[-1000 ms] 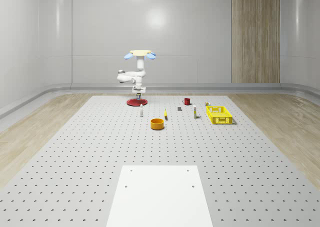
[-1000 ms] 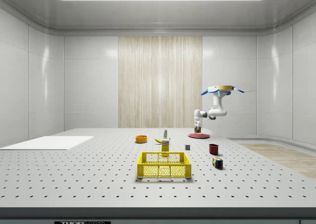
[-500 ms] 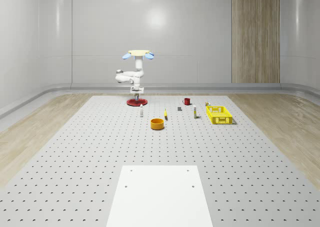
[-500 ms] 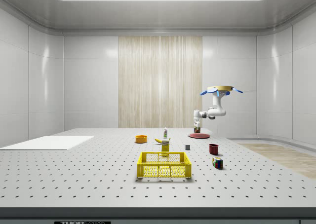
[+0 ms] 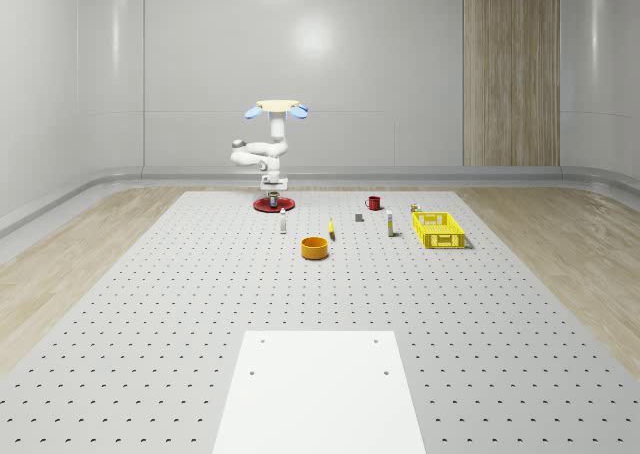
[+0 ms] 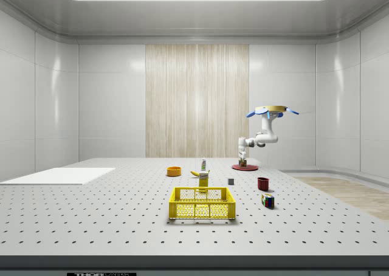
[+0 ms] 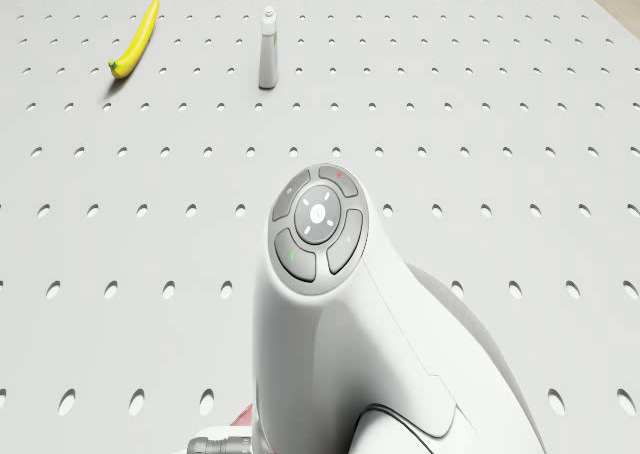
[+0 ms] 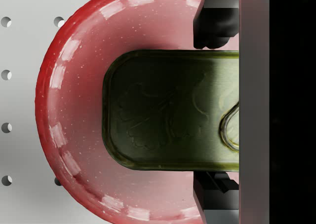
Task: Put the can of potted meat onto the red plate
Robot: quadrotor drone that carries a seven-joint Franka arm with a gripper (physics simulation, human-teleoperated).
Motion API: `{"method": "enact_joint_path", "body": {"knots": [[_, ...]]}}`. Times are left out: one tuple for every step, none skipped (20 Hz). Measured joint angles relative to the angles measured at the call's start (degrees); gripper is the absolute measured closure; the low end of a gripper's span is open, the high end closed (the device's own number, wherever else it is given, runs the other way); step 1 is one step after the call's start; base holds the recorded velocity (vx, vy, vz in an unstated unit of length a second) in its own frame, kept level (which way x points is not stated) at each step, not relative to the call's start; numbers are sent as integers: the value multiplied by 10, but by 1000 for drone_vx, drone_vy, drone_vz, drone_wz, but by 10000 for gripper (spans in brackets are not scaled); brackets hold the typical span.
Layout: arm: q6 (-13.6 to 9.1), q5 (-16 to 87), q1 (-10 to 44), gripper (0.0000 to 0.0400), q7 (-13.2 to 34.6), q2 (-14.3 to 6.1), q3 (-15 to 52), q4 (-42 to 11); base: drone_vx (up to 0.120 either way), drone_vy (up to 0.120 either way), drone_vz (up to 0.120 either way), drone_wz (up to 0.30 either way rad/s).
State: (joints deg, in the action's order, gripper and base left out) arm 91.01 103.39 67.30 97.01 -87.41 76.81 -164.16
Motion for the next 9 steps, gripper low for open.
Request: {"method": "enact_joint_path", "body": {"knots": [[-1,-4,0,26,0,0,4,-1,0,0,0,0],[-2,-10,-1,20,0,0,10,-2,0,0,0,0],[-4,-16,-1,16,0,0,16,-3,0,0,0,0],[-6,-23,-2,12,0,0,23,-4,0,0,0,0],[-7,-29,-2,10,0,-1,29,-5,0,0,0,0],[-9,-34,-2,7,0,-1,34,-5,0,0,0,0],[-9,-38,-2,6,0,-1,39,-6,0,0,0,0],[-10,-42,-2,5,0,-2,42,-6,0,0,0,0],[-10,-43,-2,4,0,-2,43,-6,0,0,0,0]]}}
